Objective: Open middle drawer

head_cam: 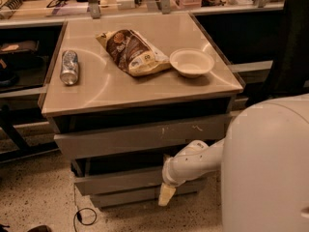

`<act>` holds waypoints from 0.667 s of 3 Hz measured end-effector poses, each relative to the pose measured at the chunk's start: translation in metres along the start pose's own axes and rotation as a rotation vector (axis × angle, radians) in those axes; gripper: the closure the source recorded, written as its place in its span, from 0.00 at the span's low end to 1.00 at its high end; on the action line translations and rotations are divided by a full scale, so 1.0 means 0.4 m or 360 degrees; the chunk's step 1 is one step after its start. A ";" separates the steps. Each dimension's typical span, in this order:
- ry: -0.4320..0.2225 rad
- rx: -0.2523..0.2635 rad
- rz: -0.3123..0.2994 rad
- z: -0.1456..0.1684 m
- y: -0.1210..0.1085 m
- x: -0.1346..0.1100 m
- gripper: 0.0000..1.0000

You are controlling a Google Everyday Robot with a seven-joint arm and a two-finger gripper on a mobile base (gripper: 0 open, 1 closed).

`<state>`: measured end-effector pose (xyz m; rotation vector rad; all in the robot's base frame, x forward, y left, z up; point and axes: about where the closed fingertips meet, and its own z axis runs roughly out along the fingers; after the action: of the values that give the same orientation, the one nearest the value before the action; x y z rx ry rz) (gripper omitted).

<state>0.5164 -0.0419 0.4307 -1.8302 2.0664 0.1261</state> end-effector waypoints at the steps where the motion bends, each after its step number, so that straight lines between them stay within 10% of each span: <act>1: 0.0061 -0.0065 -0.0024 0.058 0.009 0.013 0.00; 2: 0.0107 -0.0153 -0.0031 0.105 0.045 0.035 0.00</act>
Offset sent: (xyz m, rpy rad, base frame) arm -0.0172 -0.0017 -0.0724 -0.0918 0.1628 0.0607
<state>0.5070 -0.0392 0.3838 -1.9357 2.1215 0.1632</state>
